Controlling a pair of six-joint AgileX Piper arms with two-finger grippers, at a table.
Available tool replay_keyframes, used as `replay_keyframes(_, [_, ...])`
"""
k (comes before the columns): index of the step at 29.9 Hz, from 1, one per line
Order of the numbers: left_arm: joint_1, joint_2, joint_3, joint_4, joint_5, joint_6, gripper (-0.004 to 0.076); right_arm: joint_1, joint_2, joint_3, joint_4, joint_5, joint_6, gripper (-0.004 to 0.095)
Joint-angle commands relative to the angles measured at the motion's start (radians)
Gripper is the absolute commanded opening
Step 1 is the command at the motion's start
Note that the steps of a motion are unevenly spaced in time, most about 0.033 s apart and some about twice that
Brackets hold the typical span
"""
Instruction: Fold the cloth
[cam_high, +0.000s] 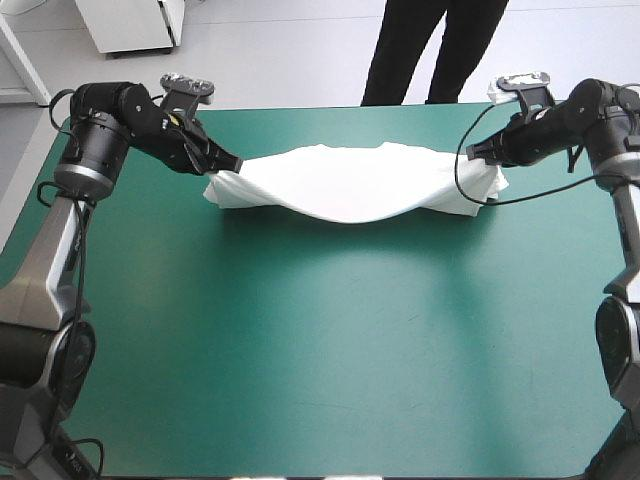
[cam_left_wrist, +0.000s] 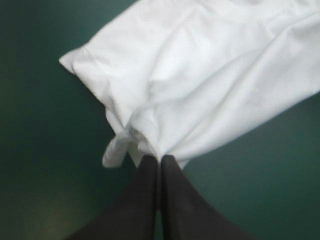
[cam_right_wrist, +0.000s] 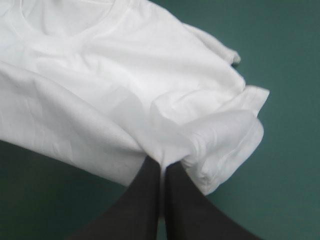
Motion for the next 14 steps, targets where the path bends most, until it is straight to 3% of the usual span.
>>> replay_keyframes(1, [-0.001, -0.156, 0.142, -0.003, 0.03, 0.012, -0.0022, -0.007, -0.12, 0.078, 0.014, -0.035, -0.014, -0.0017])
replay_keyframes(8, [-0.001, -0.303, 0.446, -0.01, 0.03, 0.031, -0.0022, -0.007, -0.247, 0.332, 0.001, -0.012, -0.014, -0.0017])
replay_keyframes(14, [-0.001, -0.332, 0.554, -0.016, 0.03, 0.053, -0.0022, -0.007, -0.327, 0.55, 0.004, -0.013, -0.021, -0.0017])
